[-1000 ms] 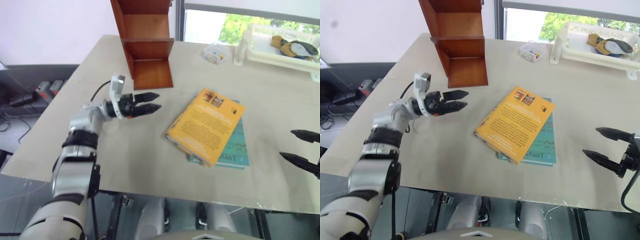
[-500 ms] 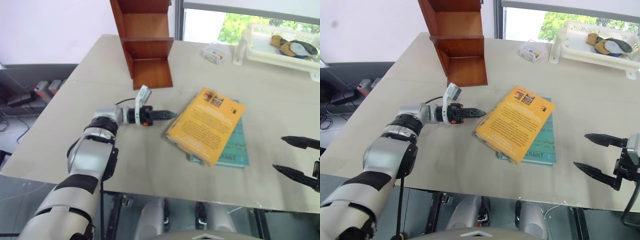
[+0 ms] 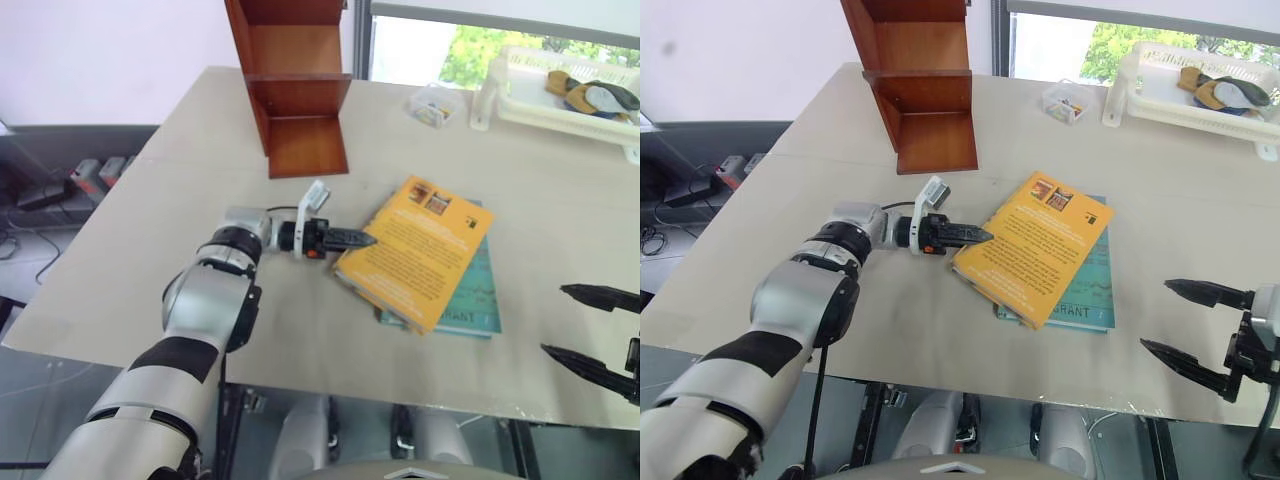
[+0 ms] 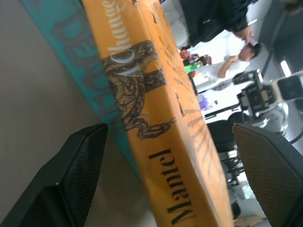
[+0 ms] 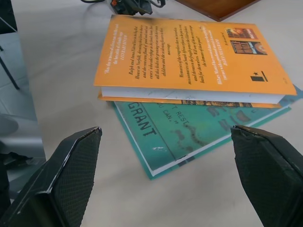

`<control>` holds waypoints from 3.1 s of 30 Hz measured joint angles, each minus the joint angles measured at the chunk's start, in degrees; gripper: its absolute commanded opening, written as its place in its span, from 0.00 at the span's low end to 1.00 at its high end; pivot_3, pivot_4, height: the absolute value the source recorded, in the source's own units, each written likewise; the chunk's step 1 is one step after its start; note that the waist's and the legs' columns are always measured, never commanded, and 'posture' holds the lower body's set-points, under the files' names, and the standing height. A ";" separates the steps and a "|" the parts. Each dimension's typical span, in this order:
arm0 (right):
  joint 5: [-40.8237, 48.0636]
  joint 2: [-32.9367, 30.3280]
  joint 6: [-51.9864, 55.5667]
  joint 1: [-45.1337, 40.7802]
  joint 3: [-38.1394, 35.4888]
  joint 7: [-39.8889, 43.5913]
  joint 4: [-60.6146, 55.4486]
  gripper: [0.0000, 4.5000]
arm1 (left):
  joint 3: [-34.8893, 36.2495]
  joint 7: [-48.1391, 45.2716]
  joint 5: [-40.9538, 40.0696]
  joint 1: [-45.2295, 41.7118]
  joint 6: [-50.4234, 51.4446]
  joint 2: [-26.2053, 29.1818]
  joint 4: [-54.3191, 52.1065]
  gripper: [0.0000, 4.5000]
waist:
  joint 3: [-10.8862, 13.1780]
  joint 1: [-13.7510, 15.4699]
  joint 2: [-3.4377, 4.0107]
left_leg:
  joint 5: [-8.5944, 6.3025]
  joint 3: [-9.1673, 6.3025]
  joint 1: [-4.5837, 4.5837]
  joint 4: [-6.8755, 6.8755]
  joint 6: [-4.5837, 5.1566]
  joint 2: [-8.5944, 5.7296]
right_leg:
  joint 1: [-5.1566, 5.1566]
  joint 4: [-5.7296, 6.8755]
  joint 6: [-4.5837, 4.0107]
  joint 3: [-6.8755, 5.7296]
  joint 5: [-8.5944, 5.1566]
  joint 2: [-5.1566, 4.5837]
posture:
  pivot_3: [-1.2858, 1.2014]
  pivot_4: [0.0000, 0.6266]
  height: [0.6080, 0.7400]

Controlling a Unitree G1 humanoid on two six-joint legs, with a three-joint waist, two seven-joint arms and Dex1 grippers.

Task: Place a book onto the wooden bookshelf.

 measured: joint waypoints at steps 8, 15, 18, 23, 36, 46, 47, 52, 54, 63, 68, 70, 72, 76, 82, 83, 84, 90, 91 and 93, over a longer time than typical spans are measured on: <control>0.05 -0.04 -0.07 -0.44 0.00 0.02 0.25 1.00 | -1.39 -0.69 -1.04 0.01 2.56 0.50 -0.21 0.06 | 0.00 -0.02 0.01 | -0.05 -0.01 0.01 0.01 0.09 0.00 | 0.00 0.03 -0.01 0.00 0.01 0.00 | 0.52 0.24 0.79; 0.03 -0.58 -0.41 -2.81 0.31 0.11 2.55 1.00 | -2.30 -0.36 -7.29 0.49 5.13 3.28 -3.49 0.02 | 0.00 -0.02 0.01 | 0.06 -0.02 0.01 0.04 -0.10 0.01 | 0.00 0.07 -0.02 0.01 0.01 -0.01 | 0.52 0.24 0.79; 0.01 -0.51 -1.04 -4.61 0.69 -0.11 4.38 1.00 | -1.55 -0.33 -9.43 0.54 2.56 3.90 -5.09 0.02 | 0.00 0.03 0.00 | 0.07 -0.02 0.00 0.05 -0.12 -0.01 | 0.00 0.07 -0.06 0.01 0.03 -0.03 | 0.52 0.24 0.79; 1.23 0.19 -1.18 -10.53 0.73 -1.59 10.86 1.00 | 3.12 -0.28 -11.51 -1.24 -1.65 4.22 -6.24 0.02 | 0.01 0.00 -0.02 | 0.08 -0.01 -0.01 0.07 -0.12 -0.05 | 0.00 0.10 -0.21 0.00 0.13 -0.04 | 0.52 0.24 0.79; 15.23 -1.22 4.82 -32.89 0.85 0.37 29.18 1.00 | 8.65 19.50 0.96 -15.00 -33.76 2.16 -13.48 0.02 | 0.06 -0.07 -0.04 | 0.09 0.13 0.10 0.05 -0.12 -0.13 | 0.01 0.22 -0.23 0.10 0.16 -0.04 | 0.52 0.24 0.79; 14.22 -2.20 5.90 -44.09 6.45 6.40 40.56 1.00 | 1.48 32.80 18.17 -20.36 -60.27 1.68 -14.93 0.02 | 0.06 0.13 -0.04 | 0.09 0.19 0.09 0.05 -0.12 -0.17 | 0.00 0.23 -0.22 0.11 0.16 -0.09 | 0.52 0.24 0.79; 13.99 -2.21 5.78 -44.72 6.74 6.71 41.39 1.00 | 0.17 34.06 20.16 -20.78 -62.13 1.86 -14.93 0.02 | 0.06 0.10 -0.04 | 0.09 0.21 0.09 0.04 -0.12 -0.17 | 0.00 0.22 -0.22 0.11 0.16 -0.08 | 0.52 0.24 0.79; 13.28 -2.26 4.89 -50.81 7.12 8.72 47.92 1.00 | -5.95 43.52 31.43 -24.79 -68.62 2.71 -14.06 0.02 | 0.08 -0.05 -0.03 | 0.09 0.35 0.07 0.02 -0.12 -0.16 | -0.16 0.30 -0.20 0.24 0.16 -0.07 | 0.52 0.24 0.79; 13.29 -2.42 4.97 -52.85 7.21 9.38 49.77 1.00 | -7.16 45.71 33.76 -26.01 -69.80 2.74 -14.06 0.02 | 0.07 -0.07 -0.03 | 0.09 0.41 0.07 0.01 -0.12 -0.15 | -0.21 0.35 -0.20 0.30 0.15 -0.07 | 0.52 0.24 0.79; 12.23 -3.21 5.86 -58.12 9.21 13.62 57.25 1.00 | -13.91 53.27 46.38 -28.87 -72.07 7.73 -14.11 0.02 | 0.08 -0.12 -0.04 | 0.09 0.85 -0.03 0.01 -0.12 -0.12 | -0.71 0.72 -0.19 0.71 0.15 -0.09 | 0.52 0.24 0.79; 11.68 -3.81 6.29 -59.54 9.54 15.54 59.71 1.00 | -15.32 53.62 49.30 -29.27 -72.12 9.96 -14.23 0.02 | 0.08 -0.07 -0.03 | 0.09 0.92 -0.03 0.02 -0.12 -0.10 | -0.75 0.76 -0.18 0.76 0.14 -0.10 | 0.52 0.24 0.79; 11.51 -4.49 6.87 -60.31 9.86 16.88 60.96 1.00 | -15.48 53.41 50.01 -29.25 -72.11 11.48 -14.28 0.02 | 0.08 -0.15 -0.03 | 0.09 0.97 -0.03 0.02 -0.12 -0.09 | -0.78 0.77 -0.18 0.80 0.14 -0.09 | 0.52 0.24 0.79; 11.32 -5.31 7.72 -60.62 10.83 17.67 61.74 1.00 | -15.48 53.04 50.73 -29.22 -72.09 13.39 -14.38 0.02 | 0.09 -0.24 -0.02 | 0.09 1.03 -0.03 0.01 -0.12 -0.07 | -0.85 0.80 -0.19 0.86 0.14 -0.09 | 0.52 0.24 0.79; 10.42 -6.10 7.96 -61.61 11.91 18.21 63.22 1.00 | -15.58 53.01 52.46 -28.54 -71.26 17.01 -14.38 0.02 | 0.09 -0.37 -0.02 | 0.10 1.12 -0.03 0.01 -0.12 -0.06 | -0.91 0.84 -0.18 0.93 0.14 -0.08 | 0.52 0.24 0.79; 8.87 -6.10 7.07 -64.10 13.78 18.46 65.26 1.00 | -15.90 52.91 53.67 -27.80 -69.43 18.67 -14.38 0.02 | 0.09 -0.16 -0.02 | 0.10 1.13 -0.04 0.03 -0.12 -0.05 | -0.92 0.85 -0.18 0.94 0.14 -0.08 | 0.52 0.24 0.79; 8.84 -6.10 7.04 -64.13 13.81 18.47 65.29 1.00 | -15.90 52.90 53.66 -27.79 -69.39 18.67 -14.38 0.02 | 0.09 -0.09 -0.02 | 0.10 1.13 -0.05 0.03 -0.12 -0.05 | -0.92 0.85 -0.18 0.95 0.14 -0.08 | 0.52 0.24 0.79; 8.45 -6.10 6.78 -64.95 14.30 18.54 65.85 1.00 | -15.90 52.19 53.70 -27.66 -68.60 18.79 -14.38 0.02 | 0.09 -0.06 -0.02 | 0.09 1.14 -0.06 0.03 -0.12 -0.06 | -0.93 0.85 -0.18 0.94 0.13 -0.08 | 0.52 0.24 0.79; 7.40 -6.08 5.77 -66.42 14.88 18.66 66.68 1.00 | -15.88 45.37 53.11 -24.91 -65.79 19.75 -17.85 0.02 | 0.08 -0.28 -0.01 | 0.10 1.24 -0.04 0.03 -0.13 -0.06 | -0.97 0.89 -0.17 0.98 0.13 -0.08 | 0.52 0.24 0.79; 7.15 -6.08 5.47 -66.43 14.88 18.67 66.72 1.00 | -15.87 43.35 52.87 -23.17 -65.33 20.27 -19.04 0.12 | 0.08 -0.34 -0.01 | 0.10 1.23 -0.04 0.04 -0.13 -0.04 | -0.97 0.91 -0.17 0.98 0.13 -0.07 | 0.52 0.24 0.79; 6.87 -6.05 4.96 -66.43 14.88 18.68 66.77 1.00 | -15.81 42.65 52.78 -22.56 -64.44 21.23 -20.81 0.27 | 0.09 -0.44 -0.03 | 0.10 1.24 -0.06 0.06 -0.14 -0.04 | -1.00 0.93 -0.17 1.00 0.13 -0.07 | 0.52 0.24 0.79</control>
